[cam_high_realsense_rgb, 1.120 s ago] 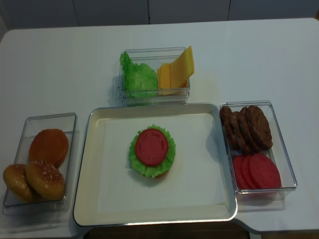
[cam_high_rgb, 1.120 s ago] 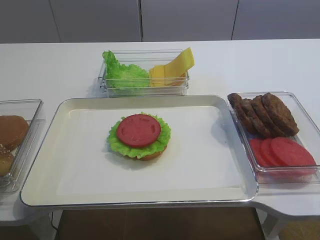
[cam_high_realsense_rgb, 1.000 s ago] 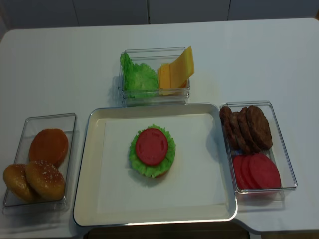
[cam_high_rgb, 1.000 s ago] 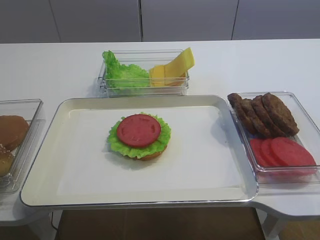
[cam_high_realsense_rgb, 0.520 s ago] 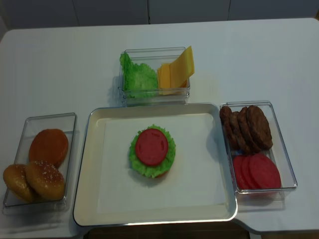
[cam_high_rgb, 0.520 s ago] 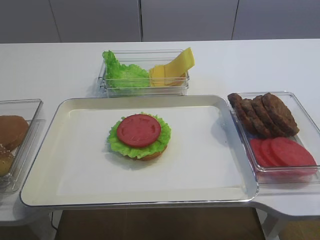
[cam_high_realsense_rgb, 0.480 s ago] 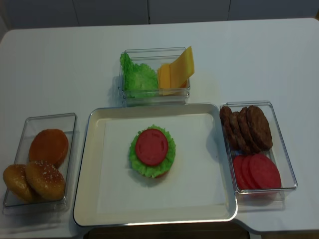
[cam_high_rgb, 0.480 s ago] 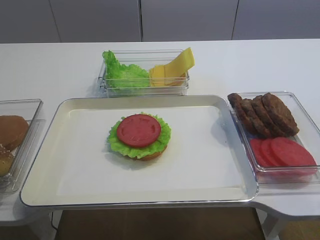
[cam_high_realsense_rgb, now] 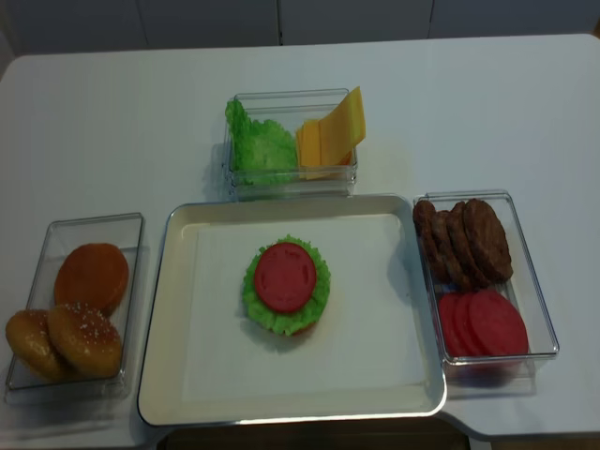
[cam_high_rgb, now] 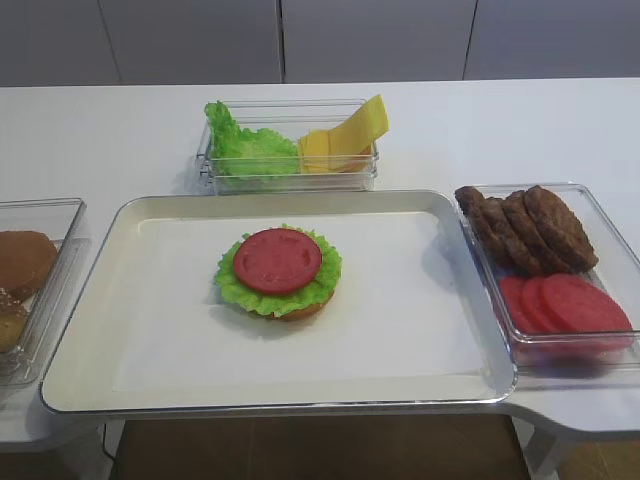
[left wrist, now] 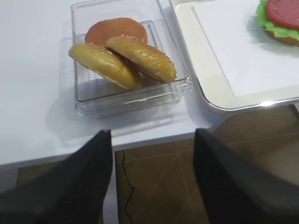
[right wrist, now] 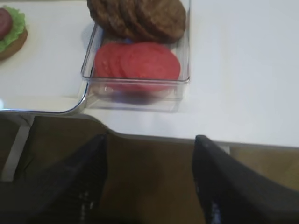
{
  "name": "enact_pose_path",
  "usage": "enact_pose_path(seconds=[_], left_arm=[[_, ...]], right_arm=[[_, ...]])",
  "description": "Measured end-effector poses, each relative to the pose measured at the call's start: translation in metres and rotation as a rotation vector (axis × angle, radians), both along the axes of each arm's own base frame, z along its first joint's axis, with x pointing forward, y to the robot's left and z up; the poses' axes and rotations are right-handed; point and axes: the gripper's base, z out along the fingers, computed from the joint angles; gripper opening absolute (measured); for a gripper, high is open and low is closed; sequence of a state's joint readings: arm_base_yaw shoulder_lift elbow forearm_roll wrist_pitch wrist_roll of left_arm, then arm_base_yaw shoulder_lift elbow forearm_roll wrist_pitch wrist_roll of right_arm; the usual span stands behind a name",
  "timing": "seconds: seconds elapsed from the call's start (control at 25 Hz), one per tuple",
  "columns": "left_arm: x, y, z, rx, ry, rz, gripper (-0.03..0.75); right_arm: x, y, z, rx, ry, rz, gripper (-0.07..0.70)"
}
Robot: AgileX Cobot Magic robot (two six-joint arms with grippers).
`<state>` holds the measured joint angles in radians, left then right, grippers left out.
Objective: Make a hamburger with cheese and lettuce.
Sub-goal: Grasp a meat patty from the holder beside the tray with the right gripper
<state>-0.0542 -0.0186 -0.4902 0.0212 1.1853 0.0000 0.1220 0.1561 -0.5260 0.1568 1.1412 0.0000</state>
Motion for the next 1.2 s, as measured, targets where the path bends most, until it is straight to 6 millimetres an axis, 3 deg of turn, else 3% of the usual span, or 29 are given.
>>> enact_pose_path(seconds=[0.32, 0.64, 1.2], left_arm=[[0.0, 0.0, 0.0, 0.0, 0.0, 0.0, 0.414], [0.0, 0.0, 0.0, 0.0, 0.0, 0.0, 0.414], [0.0, 0.0, 0.0, 0.0, 0.0, 0.0, 0.414]], right_arm=[[0.034, 0.01, 0.017, 0.039, 0.176, 0.026, 0.459], [0.07, 0.021, 0.044, 0.029, 0.174, 0.151, 0.459], [0.179, 0.045, 0.074, 0.117, 0.485, 0.07, 0.457]])
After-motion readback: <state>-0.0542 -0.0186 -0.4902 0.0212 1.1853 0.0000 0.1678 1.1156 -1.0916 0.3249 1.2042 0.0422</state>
